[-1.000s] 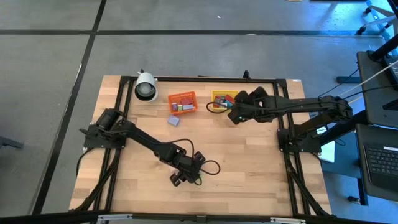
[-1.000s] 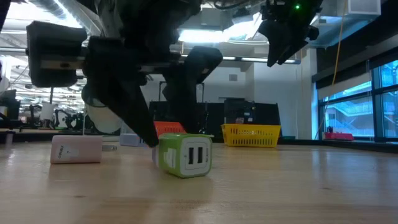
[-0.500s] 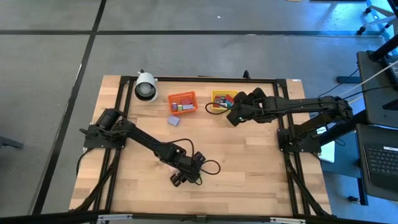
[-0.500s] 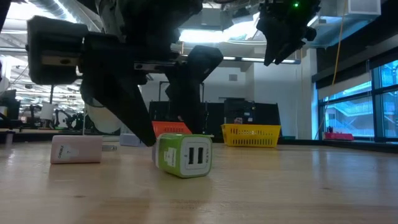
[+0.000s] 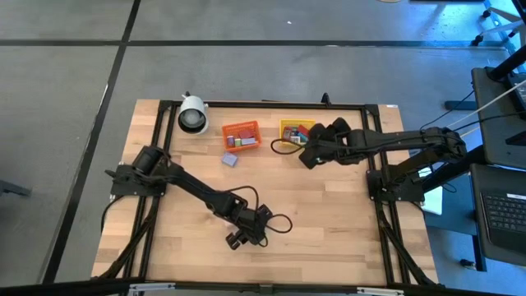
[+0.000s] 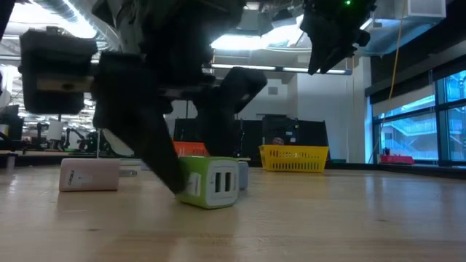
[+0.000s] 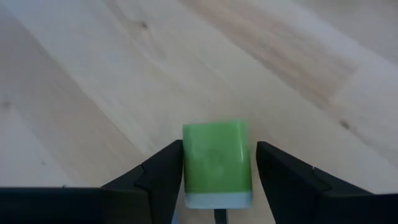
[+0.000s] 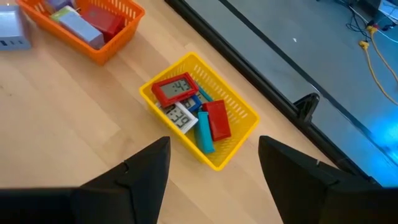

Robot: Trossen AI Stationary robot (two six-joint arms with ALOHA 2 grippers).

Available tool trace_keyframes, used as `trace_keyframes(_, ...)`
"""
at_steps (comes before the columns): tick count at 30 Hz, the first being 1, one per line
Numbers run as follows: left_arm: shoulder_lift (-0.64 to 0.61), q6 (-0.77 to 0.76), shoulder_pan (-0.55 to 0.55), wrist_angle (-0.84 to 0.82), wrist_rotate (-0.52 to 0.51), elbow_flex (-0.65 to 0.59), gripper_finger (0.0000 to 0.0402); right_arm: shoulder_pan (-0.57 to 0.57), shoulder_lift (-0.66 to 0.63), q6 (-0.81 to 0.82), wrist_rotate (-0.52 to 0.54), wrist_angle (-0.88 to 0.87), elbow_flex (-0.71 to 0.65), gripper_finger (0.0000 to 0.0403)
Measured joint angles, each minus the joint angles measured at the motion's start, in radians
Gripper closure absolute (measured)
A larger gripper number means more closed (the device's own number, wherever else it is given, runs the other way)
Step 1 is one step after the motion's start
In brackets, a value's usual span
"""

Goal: Pick & Place Office items
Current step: Put the green charger adapter into the orange bin

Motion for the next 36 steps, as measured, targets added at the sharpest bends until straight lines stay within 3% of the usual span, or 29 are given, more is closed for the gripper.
trace_keyframes(10,-0.008,0.000,0.010,-0.014,-0.032,-0.001,0.0255,0.007,0.000,-0.008,0.000,0.000,0.000,0.0158)
trace_keyframes(18,-0.057,-0.015,0.013,-0.018,-0.095,0.000,0.0255,0.000,0.000,-0.023,0.032,0.000,0.000,0.0158)
trace_keyframes(27,-0.196,-0.024,0.025,-0.036,-0.214,0.000,0.0254,-0.060,0.000,-0.030,0.045,0.000,0.000,0.0158)
trace_keyframes(36,-0.325,-0.185,0.121,-0.034,-0.292,-0.008,0.0255,-0.089,0.000,-0.033,0.068,0.000,0.000,0.0158)
